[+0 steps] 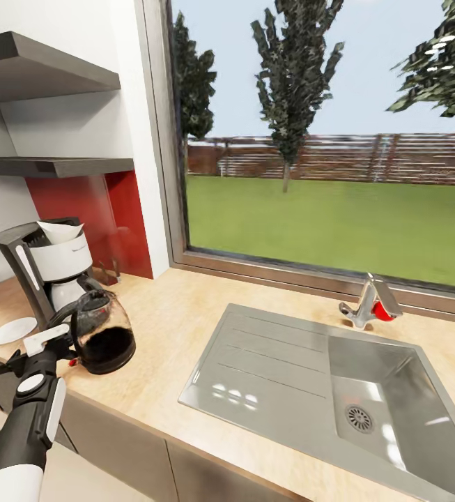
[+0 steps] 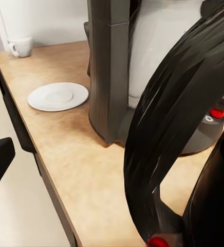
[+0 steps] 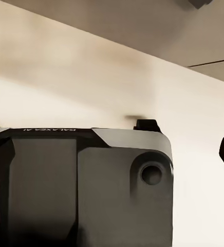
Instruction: Set up a coffee station on the kitchen countertop: keep the coffee maker on the countertop, move the bottle of coffee from the kitchen shelf to the counter next to the coffee maker, place a paper coffee filter on top of the coffee maker, put the saucer next to the coffee maker with the coffee cup on the saucer, and place the electric kettle next to the coffee maker.
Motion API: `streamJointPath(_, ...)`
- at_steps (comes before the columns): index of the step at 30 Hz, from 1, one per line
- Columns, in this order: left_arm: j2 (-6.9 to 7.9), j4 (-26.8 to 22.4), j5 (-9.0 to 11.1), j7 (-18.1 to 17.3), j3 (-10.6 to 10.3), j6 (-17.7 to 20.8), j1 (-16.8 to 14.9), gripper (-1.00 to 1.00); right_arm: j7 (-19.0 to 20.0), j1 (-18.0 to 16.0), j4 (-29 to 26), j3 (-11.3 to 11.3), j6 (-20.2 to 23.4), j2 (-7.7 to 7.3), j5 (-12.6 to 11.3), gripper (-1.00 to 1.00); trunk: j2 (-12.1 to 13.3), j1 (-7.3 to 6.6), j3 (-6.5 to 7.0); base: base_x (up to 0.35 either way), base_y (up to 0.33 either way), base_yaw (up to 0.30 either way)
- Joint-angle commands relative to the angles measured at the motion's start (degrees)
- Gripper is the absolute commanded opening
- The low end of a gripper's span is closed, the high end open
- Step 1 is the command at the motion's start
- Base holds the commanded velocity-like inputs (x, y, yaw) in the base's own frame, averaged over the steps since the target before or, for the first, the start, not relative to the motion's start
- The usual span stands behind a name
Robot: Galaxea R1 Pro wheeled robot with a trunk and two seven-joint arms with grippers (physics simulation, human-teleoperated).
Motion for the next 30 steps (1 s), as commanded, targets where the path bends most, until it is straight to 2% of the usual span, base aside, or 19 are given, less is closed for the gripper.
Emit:
streamJointPath(1, 0.00, 0.0, -0.5, 0.1, 0.0, 0.4, 0.0, 1.00, -0.2, 0.0, -0.1, 0.5, 0.1, 0.01, -0.6, 1.00, -0.1, 0.03, -0.11, -0.001, 0.000, 0.000)
streamJointPath(19, -0.41, 0.8, -0.2, 0.0, 0.1, 0.4, 0.0, 1.00, -0.2, 0.0, -0.1, 0.5, 0.1, 0.01, -0.6, 1.00, -0.1, 0.03, -0.11, 0.000, 0.000, 0.000)
streamJointPath(30, -0.38, 0.8, -0.2, 0.0, -0.1, 0.4, 0.0, 1.00, -0.2, 0.0, -0.1, 0.5, 0.1, 0.01, -0.6, 1.00, -0.1, 0.03, -0.11, -0.262, -0.019, 0.000)
